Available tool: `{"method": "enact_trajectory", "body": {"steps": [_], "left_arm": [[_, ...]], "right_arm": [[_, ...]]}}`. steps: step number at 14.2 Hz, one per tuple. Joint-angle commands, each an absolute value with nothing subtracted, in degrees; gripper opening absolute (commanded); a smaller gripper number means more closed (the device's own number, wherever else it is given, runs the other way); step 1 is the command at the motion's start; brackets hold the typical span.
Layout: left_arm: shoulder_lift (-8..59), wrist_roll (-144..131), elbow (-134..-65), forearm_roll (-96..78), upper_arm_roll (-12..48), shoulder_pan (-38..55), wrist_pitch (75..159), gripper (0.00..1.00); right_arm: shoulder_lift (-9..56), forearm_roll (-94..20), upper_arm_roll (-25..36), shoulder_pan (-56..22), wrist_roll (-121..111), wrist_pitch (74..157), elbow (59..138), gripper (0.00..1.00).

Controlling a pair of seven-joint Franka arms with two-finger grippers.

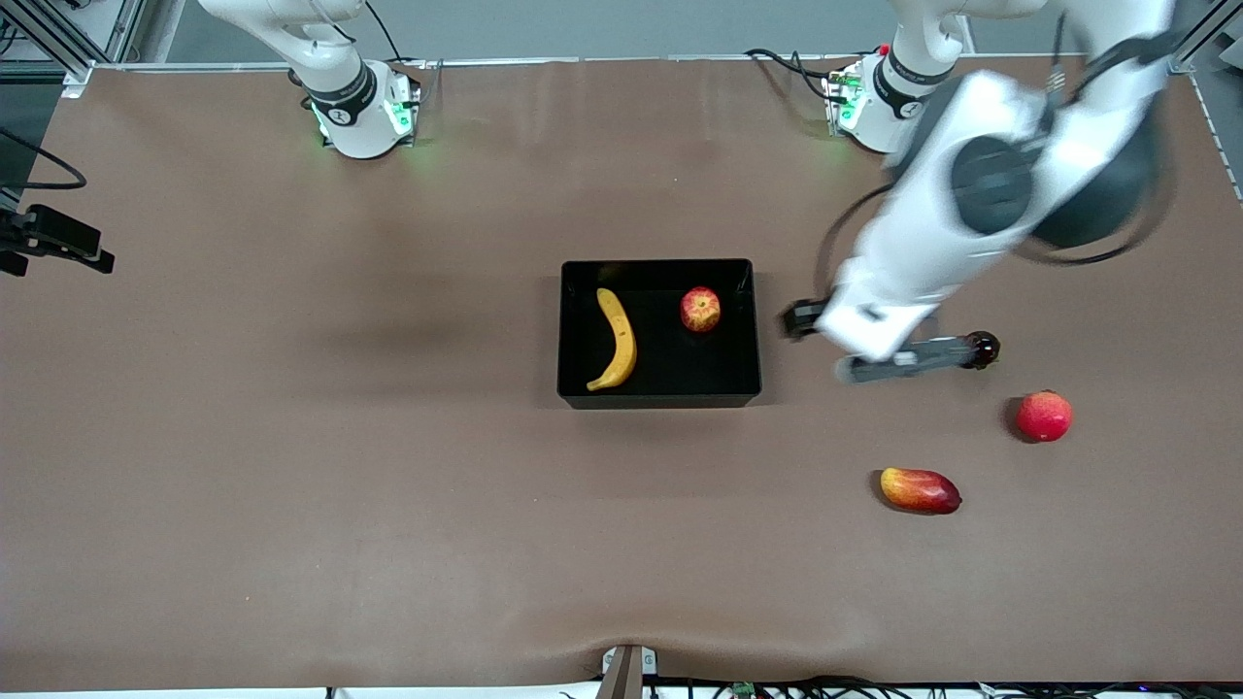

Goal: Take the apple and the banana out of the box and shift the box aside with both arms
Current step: 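Reach the left gripper into the black box toward the apple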

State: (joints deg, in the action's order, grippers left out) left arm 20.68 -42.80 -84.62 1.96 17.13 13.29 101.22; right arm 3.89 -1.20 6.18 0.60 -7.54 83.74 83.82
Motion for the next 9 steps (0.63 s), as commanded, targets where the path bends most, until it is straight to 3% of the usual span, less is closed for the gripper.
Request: {"method": "enact_trajectory", "body": {"steps": [1,9], "left_arm": [[23.9,-49.21,-85.07,3.34,16.96,16.42,105.28,1.0],[23.91,-66.68,-100.44,6.15,17.14,21.35,118.98,1.0]], "right_arm": [[4.04,-0.88,5.8,0.97,-7.74,83.23,83.32,1.0],[4.04,-0.62,5.71,1.05,-7.91,83.14,83.41,1.0]]}}
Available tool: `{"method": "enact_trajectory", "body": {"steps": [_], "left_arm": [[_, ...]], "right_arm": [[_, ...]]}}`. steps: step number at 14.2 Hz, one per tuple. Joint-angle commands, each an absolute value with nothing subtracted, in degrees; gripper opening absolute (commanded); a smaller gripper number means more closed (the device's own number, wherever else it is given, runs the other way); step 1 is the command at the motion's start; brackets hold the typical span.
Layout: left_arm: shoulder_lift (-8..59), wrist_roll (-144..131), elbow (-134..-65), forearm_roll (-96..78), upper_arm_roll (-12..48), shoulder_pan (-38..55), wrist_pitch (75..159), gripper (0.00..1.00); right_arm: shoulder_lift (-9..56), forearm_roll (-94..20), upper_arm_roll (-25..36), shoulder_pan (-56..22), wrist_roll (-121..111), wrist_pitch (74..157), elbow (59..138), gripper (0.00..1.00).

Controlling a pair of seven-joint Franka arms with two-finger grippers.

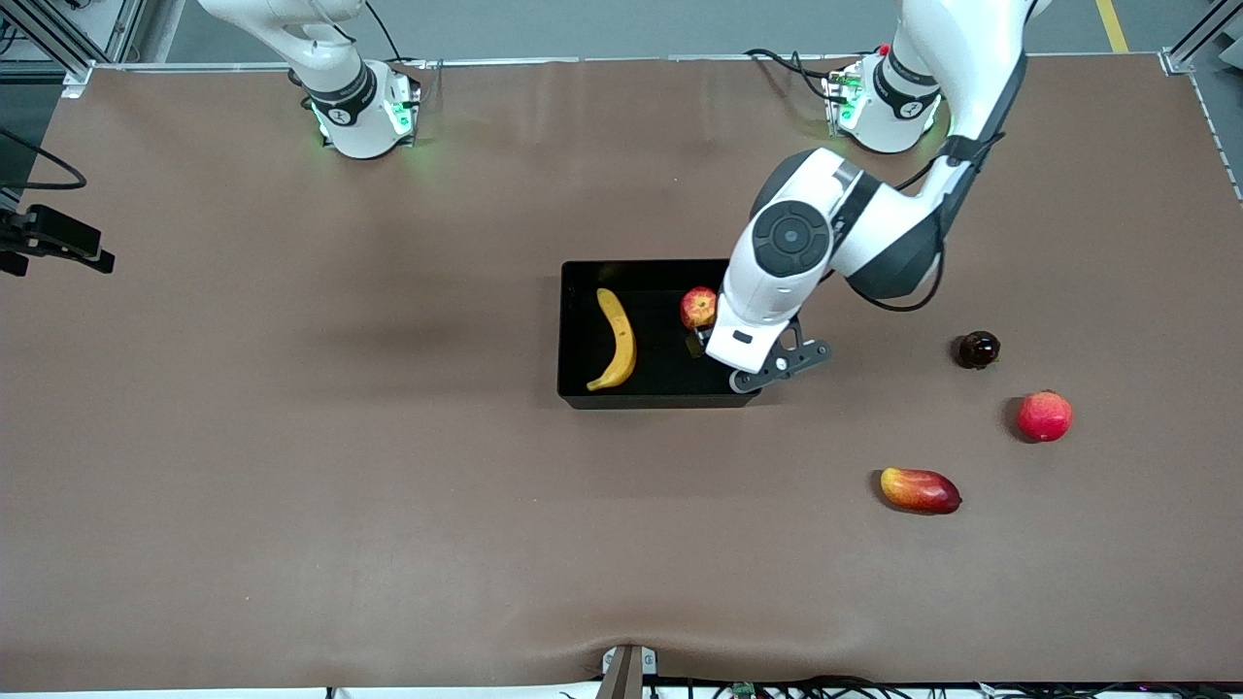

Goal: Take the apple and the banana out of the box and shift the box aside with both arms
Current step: 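Grasp the red-yellow apple in the box with the left gripper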

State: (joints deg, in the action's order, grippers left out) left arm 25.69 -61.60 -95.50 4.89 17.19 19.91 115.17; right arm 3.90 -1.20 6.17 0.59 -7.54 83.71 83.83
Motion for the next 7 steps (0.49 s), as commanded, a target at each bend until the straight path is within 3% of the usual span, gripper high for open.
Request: {"method": "enact_trajectory", "body": {"steps": [1,7], "left_arm": [[23.99,-69.67,-102.9,6.15,17.14,21.79,121.88,1.0],[28.9,-76.63,-108.72,6.06,17.31,23.81,130.5,1.0]], "right_arm": [[4.04,-0.7,5.8,0.97,-7.91,83.14,83.41,1.0],[4.04,-0.62,5.71,0.97,-8.09,83.14,83.5,1.0]]}}
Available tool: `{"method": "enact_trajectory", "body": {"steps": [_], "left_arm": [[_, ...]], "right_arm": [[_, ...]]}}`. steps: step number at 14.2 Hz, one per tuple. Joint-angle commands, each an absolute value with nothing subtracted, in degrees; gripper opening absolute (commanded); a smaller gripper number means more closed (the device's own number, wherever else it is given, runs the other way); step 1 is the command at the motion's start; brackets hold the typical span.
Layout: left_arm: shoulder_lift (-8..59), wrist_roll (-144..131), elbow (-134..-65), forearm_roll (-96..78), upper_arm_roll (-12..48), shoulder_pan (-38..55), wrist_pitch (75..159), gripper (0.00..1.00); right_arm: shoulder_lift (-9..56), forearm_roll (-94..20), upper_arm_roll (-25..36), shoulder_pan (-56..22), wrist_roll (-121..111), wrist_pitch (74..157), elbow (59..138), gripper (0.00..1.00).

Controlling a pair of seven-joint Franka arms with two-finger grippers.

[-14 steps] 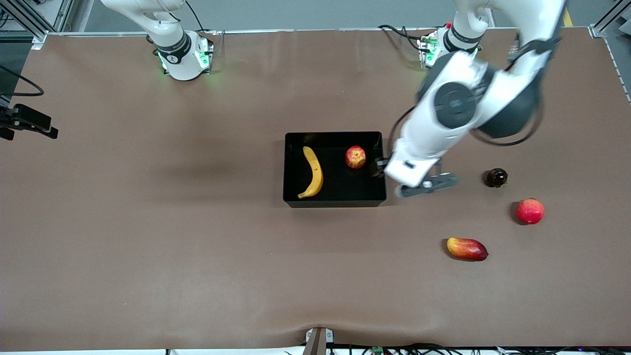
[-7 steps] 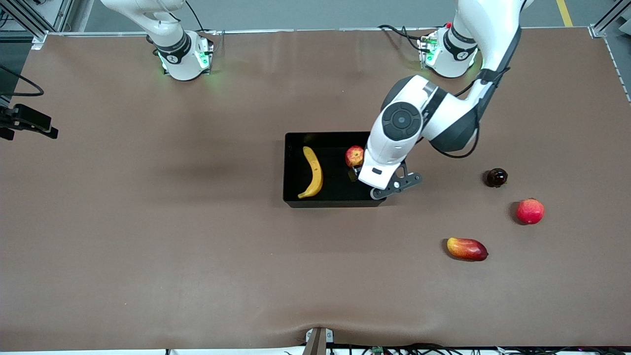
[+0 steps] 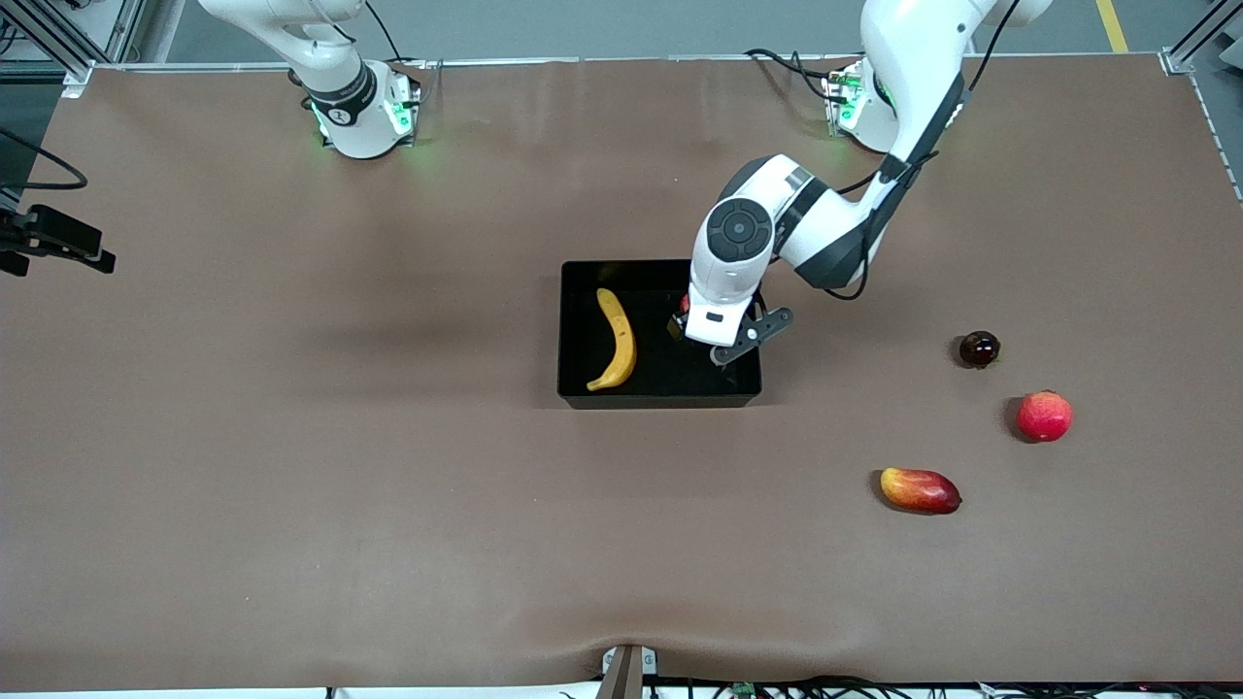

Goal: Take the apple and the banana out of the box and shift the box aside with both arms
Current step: 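Grasp the red-yellow apple in the box with the left gripper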

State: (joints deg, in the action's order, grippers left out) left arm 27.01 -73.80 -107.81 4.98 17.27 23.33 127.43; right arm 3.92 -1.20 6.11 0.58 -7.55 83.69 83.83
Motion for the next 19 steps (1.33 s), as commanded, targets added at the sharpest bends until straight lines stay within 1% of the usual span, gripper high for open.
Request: {"method": "enact_trajectory", "body": {"steps": [1,5,6,7,8,9,12,14,17,19], "left_arm": [[30.31,-77.86,-108.81,6.06,17.31,23.82,131.74,1.0],[32.43,-78.57,-109.95,6.06,17.31,25.22,133.5,1.0],[32.43,-78.57,-109.86,6.06,17.31,25.49,133.51,0.76],[32.34,-78.57,-109.78,6.06,17.31,25.4,133.33,0.38],[32.17,-78.57,-109.34,6.06,17.31,25.4,132.98,0.04],[31.73,-78.66,-109.16,6.06,17.31,25.57,132.89,0.0],[27.79,-78.31,-108.55,6.15,17.23,26.19,132.11,0.0],[24.89,-77.35,-104.53,6.24,16.96,25.32,126.16,0.0],[23.73,-72.36,-96.26,6.24,16.7,20.68,117.1,0.0],[22.42,-64.73,-95.71,6.24,16.79,15.06,114.79,0.0]], "right_arm": [[3.96,-0.62,5.71,1.05,-8.09,83.06,83.5,1.0],[3.96,-0.62,5.71,0.97,-7.65,82.35,83.5,1.0],[4.04,-0.62,5.71,1.05,-7.56,82.35,83.5,1.0],[4.04,-0.79,5.71,1.23,-7.47,82.35,83.58,1.0],[4.04,-0.88,5.71,1.23,-7.47,82.35,83.58,1.0],[4.04,-0.88,5.8,0.97,-7.47,82.35,83.58,1.0],[4.22,-0.88,5.71,0.88,-7.65,82.26,84.2,1.0],[4.22,-0.53,5.71,0.7,-7.65,82.26,84.11,1.0],[4.22,-0.44,5.71,0.7,-7.65,82.27,84.11,1.0],[4.22,-0.26,5.71,0.62,-7.73,82.27,84.11,1.0]]}}
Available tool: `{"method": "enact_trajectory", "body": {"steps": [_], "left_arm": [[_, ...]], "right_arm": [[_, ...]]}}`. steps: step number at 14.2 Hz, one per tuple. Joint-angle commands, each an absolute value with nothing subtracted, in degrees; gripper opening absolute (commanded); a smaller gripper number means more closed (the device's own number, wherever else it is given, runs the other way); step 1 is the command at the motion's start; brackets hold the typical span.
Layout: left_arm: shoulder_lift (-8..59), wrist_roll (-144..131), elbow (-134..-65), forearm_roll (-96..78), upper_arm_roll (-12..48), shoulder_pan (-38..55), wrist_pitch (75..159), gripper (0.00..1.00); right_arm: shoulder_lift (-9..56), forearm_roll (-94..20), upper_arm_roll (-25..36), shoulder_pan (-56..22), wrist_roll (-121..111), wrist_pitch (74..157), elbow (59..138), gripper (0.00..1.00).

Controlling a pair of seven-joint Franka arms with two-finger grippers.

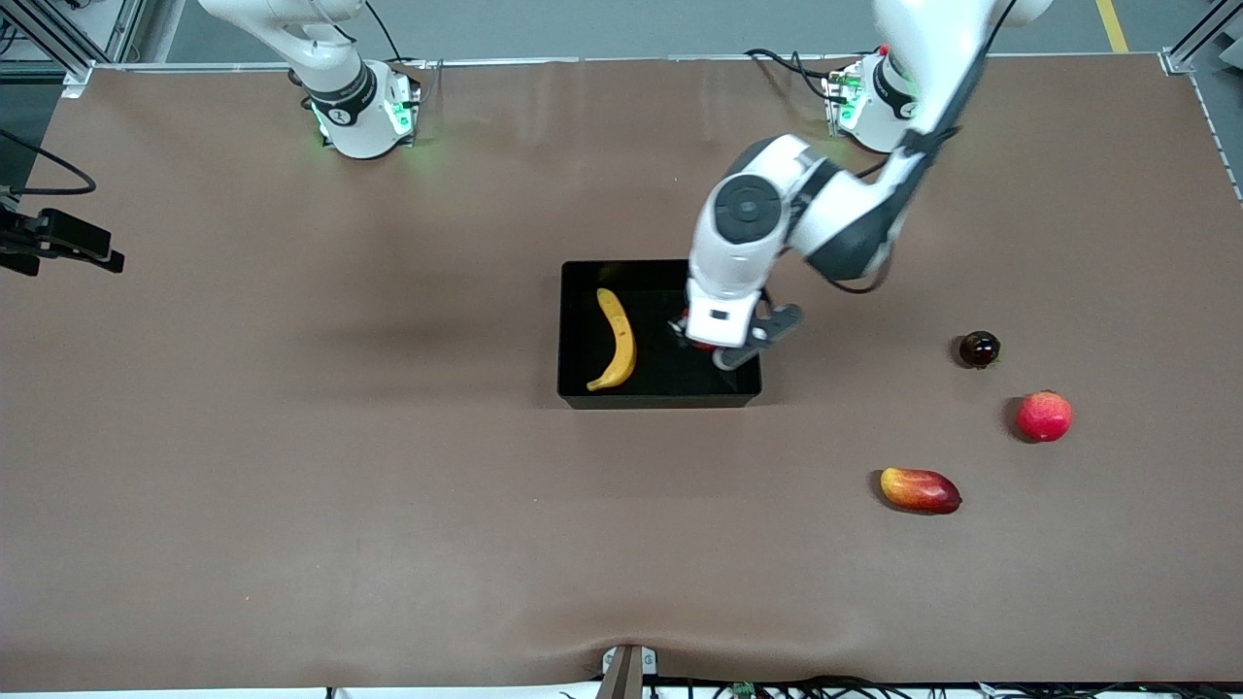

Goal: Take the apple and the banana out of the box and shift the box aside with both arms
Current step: 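Carry the apple out and lower it beside the red apple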

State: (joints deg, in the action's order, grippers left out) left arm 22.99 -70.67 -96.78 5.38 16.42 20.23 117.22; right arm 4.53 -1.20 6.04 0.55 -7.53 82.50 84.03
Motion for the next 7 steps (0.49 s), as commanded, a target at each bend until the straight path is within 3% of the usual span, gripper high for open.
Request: {"method": "enact_trajectory", "body": {"steps": [1,7], "left_arm": [[22.24,-60.69,-95.97,6.24,16.87,11.72,114.52,0.0],[27.4,-36.42,-98.35,6.94,16.7,-7.88,115.83,0.0]], "right_arm": [[4.22,-0.26,5.71,0.7,-7.73,82.27,84.11,1.0],[4.13,-0.18,5.71,0.62,-7.73,82.35,84.11,1.0]]}}
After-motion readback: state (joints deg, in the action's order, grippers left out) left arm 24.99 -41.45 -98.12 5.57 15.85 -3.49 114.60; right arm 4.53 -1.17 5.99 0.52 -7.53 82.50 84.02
